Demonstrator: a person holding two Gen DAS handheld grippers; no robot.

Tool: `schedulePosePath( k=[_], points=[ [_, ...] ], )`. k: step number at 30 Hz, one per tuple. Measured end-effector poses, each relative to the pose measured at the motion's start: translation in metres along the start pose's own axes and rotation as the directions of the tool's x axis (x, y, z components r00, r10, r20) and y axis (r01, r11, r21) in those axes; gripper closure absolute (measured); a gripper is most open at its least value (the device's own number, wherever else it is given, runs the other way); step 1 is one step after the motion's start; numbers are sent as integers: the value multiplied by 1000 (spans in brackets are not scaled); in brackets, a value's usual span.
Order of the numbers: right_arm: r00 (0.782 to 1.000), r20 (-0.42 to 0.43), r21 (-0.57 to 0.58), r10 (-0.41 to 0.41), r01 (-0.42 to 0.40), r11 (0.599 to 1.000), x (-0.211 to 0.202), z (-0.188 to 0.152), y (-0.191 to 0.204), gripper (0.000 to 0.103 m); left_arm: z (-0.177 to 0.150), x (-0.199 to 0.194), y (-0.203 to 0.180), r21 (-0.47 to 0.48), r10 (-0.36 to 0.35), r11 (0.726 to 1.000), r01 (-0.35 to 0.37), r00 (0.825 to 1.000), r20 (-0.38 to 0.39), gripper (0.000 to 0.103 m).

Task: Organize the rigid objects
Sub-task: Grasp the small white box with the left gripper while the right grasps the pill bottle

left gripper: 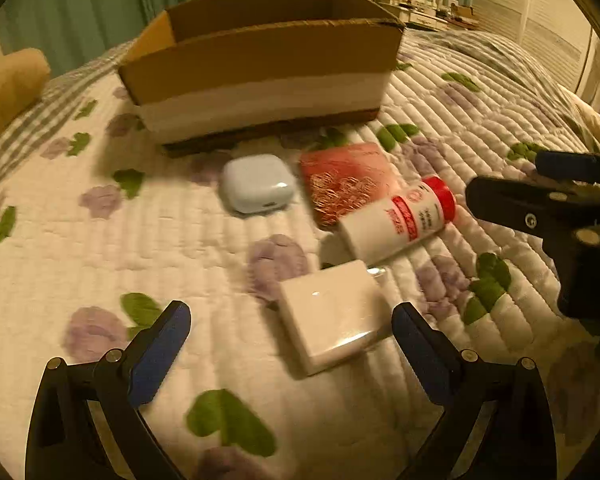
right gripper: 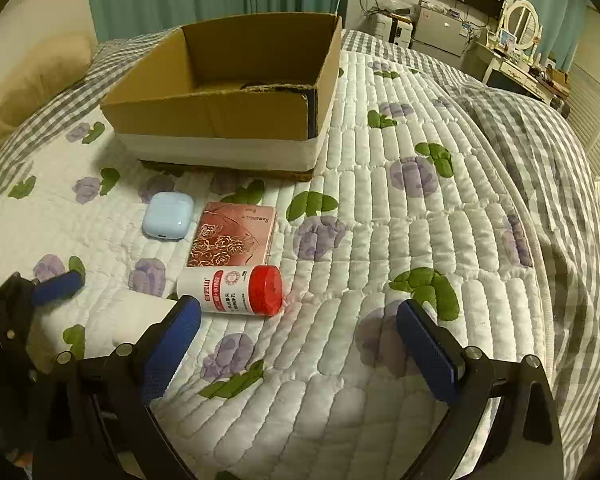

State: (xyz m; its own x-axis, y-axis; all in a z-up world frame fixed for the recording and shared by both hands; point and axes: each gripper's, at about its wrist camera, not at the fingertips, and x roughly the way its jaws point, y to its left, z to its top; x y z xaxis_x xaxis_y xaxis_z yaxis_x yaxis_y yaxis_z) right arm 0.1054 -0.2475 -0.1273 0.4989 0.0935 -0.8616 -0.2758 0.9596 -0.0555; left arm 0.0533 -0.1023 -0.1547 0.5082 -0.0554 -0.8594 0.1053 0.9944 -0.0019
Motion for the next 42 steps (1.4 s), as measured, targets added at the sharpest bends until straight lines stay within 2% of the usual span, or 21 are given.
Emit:
schedulePosePath(
  k=[2,3,5,7,8,9,11,14,17,22,27,33,39,42],
  points=[
    [1000,6,-5,-10,11,1000,-1,0,2,4,1,15,-2,-36,-37,999,34,998,-58,1],
    [1000,6,-7,-17,17,1000,0,0,2,4,2,21,-3,-43,-27,999,24,997,-70,1],
    [1000,3,-13,-27,27,1000,1,0,4,4,3,26,-6,-34,0,999,-2,998,-56,1],
    [999,-2,-17,-32,32,999,2,0,4,4,5,25,-6,-39,-9,999,7,999,-40,2],
    [999,-7,-20,-37,37,999,3,0,5,4,4,23,-3,-52,-20,998,19,999,-28,10],
    [999,-9,-23,-39,38,999,4,0,5,4,4,20,-1,-57,-38,998,36,999,-22,24],
    [999,-9,-26,-41,41,999,4,0,6,4,6,14,0,-39,-54,998,53,998,-22,46],
    [999,-10,-29,-43,43,999,3,0,7,4,6,6,0,-17,-62,998,62,998,-15,48],
    [999,-17,-40,-47,47,998,4,1,9,4,7,-5,8,-15,-39,999,39,999,-2,50],
    [998,-20,-80,-55,53,995,0,13,18,4,22,-28,40,-72,-9,997,13,998,64,50],
    [999,-28,-29,32,-33,999,9,38,30,4,40,-36,70,-113,51,993,-40,994,96,50],
    [993,-121,-41,-5,0,999,48,30,54,4,41,-30,85,-126,65,991,-53,994,90,50],
    [981,-185,-19,-50,47,999,70,25,56,5,34,-24,84,-118,53,992,-45,996,68,50],
    [977,-209,0,-37,38,999,79,25,57,12,34,-25,81,-108,48,993,-40,996,69,50]
  ],
)
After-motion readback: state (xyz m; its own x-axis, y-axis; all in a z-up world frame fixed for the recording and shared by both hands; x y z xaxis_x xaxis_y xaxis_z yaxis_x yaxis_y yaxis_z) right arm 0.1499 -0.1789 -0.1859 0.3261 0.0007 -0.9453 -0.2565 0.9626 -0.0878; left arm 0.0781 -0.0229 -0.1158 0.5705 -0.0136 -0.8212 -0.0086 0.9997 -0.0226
